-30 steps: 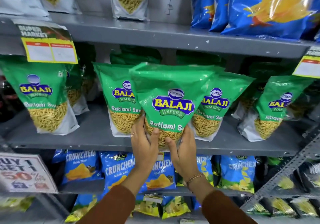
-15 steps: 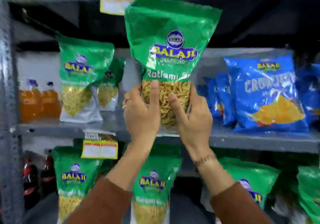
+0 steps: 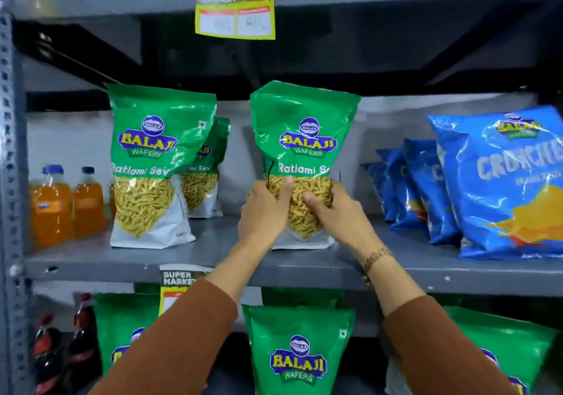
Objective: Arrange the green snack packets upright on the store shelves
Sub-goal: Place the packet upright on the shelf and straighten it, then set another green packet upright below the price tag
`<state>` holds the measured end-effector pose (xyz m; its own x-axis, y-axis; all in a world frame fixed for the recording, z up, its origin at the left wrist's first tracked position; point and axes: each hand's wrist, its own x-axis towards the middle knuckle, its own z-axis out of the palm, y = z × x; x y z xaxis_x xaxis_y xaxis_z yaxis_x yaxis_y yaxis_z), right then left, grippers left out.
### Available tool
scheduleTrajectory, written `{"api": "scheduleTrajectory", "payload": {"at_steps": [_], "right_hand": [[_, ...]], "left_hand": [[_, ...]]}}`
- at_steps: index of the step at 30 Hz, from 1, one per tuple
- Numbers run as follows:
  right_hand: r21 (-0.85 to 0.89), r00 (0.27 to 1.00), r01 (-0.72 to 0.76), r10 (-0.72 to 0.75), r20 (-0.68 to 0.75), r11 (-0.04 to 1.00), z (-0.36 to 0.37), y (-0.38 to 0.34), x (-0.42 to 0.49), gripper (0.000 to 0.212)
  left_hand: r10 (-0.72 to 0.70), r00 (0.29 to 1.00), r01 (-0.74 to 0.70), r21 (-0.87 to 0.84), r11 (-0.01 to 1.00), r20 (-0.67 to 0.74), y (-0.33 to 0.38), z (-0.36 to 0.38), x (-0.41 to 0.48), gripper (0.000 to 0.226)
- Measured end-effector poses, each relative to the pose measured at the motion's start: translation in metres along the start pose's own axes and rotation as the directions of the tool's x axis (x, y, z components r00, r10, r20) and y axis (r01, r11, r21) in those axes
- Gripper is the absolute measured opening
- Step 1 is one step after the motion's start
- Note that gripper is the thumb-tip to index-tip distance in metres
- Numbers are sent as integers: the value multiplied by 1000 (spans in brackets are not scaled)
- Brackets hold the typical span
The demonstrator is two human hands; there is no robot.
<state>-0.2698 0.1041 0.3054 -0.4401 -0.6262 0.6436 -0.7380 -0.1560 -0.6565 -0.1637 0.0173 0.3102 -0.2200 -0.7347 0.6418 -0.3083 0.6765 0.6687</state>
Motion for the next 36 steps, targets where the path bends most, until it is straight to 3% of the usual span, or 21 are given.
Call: {"api": "scheduleTrajectory", "payload": {"at_steps": [2, 4, 5, 7, 10, 12, 14, 16, 18, 20, 21, 23, 26, 29, 36], "right_hand": [[11, 998, 18, -17, -61, 1000, 4, -7, -5, 46], [31, 940, 141, -124, -316, 990, 21, -15, -24, 46], [16, 873, 224, -193, -449, 975, 34, -20, -38, 46], [-54, 733, 413, -367, -573, 909, 68, -25, -69, 42], [-75, 650, 649, -603, -463, 757, 128, -12, -118, 27], [45, 741, 640, -600, -300, 767, 171, 3, -152, 19], [198, 899, 436, -418, -129, 878, 217, 21, -182, 22], [271, 984, 172, -177, -5, 947, 261, 39, -201, 31], [252, 998, -45, 34, 47, 967, 298, 55, -209, 53], [234, 979, -198, 180, 96, 952, 324, 68, -211, 79], [242, 969, -236, 210, 128, 941, 335, 72, -212, 84], [231, 960, -246, 203, 194, 941, 352, 78, -215, 85], [217, 960, -229, 184, 209, 949, 371, 82, -221, 72], [205, 951, -289, 256, 172, 935, 380, 80, -221, 64], [183, 968, -230, 205, 146, 956, 389, 76, -225, 61]], "left_hand": [[-10, 998, 8, 28, 1000, 64, 0, -6, -1, 67], [63, 997, -66, 81, 995, 38, -3, -18, -8, 61], [159, 986, -155, 83, 984, -49, -7, -26, -14, 55], [377, 879, -385, 32, 922, -291, -23, -47, -28, 42], [501, 624, -612, 24, 790, -600, -79, -75, -56, 27], [455, 526, -610, 54, 791, -719, -140, -85, -78, 25], [358, 559, -516, 23, 856, -748, -211, -89, -103, 30], [215, 700, -374, -93, 923, -681, -276, -89, -126, 33], [-62, 847, -107, -283, 953, -528, -321, -88, -145, 39], [-293, 891, 147, -392, 908, -345, -351, -86, -157, 65], [-342, 908, 222, -414, 883, -244, -363, -83, -161, 76], [-358, 932, 309, -411, 858, -48, -380, -78, -168, 89], [-362, 927, 373, -337, 864, 100, -396, -71, -175, 91], [-364, 923, 385, -291, 876, 126, -398, -68, -179, 70], [-384, 913, 408, -250, 878, 141, -409, -71, -180, 69]]}}
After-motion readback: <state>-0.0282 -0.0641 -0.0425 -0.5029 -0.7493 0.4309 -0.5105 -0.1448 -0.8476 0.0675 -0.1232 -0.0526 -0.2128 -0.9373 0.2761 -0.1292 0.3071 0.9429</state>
